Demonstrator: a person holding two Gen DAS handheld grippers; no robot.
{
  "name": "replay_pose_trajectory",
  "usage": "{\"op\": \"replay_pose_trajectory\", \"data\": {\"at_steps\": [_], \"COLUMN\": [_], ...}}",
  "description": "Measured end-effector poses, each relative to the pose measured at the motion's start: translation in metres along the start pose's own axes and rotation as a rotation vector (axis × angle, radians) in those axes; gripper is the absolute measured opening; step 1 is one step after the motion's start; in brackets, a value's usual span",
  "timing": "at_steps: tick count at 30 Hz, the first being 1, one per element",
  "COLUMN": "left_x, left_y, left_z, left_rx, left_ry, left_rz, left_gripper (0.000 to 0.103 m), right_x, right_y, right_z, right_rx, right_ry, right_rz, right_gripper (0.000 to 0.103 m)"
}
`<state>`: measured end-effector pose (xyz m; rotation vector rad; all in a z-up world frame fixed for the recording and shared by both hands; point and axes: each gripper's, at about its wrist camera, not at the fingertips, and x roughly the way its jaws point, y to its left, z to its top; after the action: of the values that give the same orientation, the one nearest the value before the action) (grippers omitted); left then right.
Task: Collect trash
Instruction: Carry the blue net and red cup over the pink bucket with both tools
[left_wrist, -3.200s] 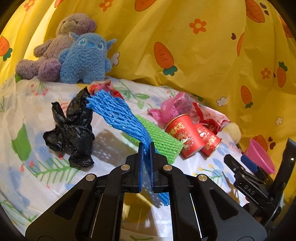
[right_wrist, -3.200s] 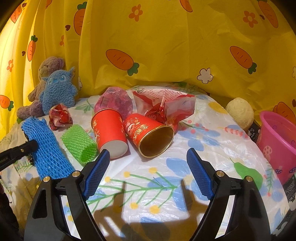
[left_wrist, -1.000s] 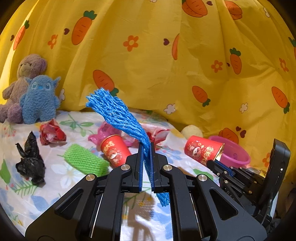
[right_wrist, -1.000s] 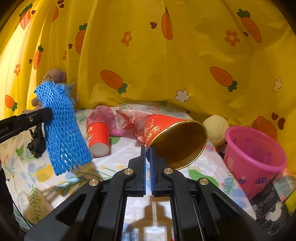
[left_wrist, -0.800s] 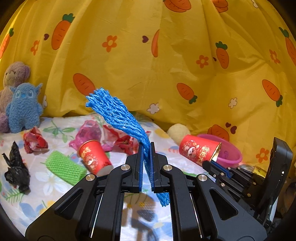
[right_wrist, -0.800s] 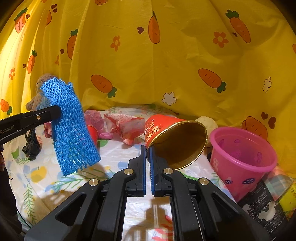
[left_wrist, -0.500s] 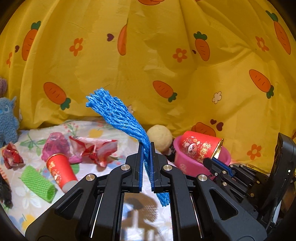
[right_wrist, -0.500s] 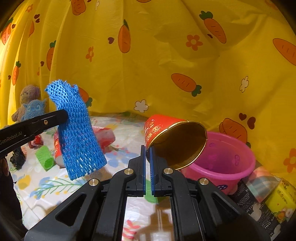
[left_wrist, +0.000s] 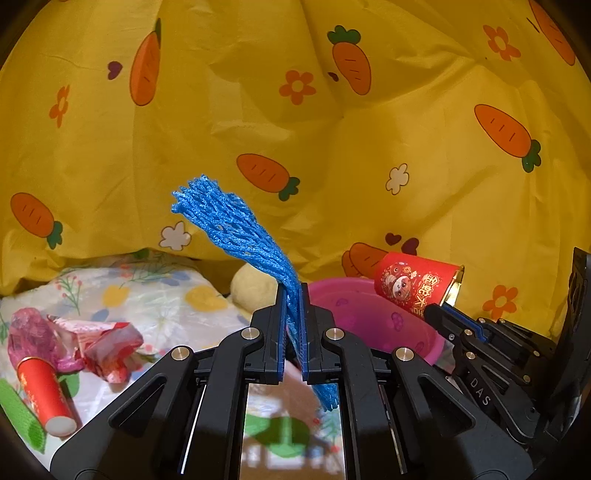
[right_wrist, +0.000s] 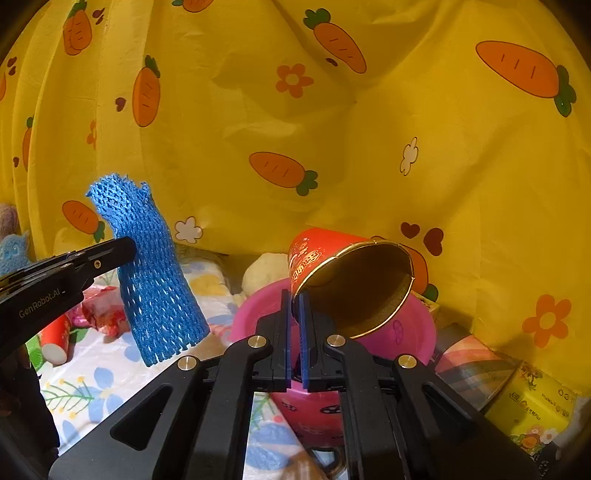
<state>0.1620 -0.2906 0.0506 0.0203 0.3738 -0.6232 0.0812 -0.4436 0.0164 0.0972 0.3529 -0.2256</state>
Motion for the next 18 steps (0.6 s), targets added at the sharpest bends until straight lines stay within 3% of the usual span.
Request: {"op": "replay_pose_trajectory", "data": {"at_steps": [11,18], "left_x": [0.061,0.078], "left_y": [-0.019,-0.019], "left_z": [-0.001,-0.004], "left_rx": [0.015,0.013], "left_ry": [0.035,0.057], "left_rz": [-0.036,-0.05], "left_gripper": [0.005,0.005], "right_x": [0.032,0.045], "right_y": [-0.021,-0.026], "right_z": [-0.002,-0.005], "right_rx": [0.017,0.025], "right_ry": [0.043,0.066], "right_rz": [-0.046,-0.055], "right_gripper": [0.004,0.004]}}
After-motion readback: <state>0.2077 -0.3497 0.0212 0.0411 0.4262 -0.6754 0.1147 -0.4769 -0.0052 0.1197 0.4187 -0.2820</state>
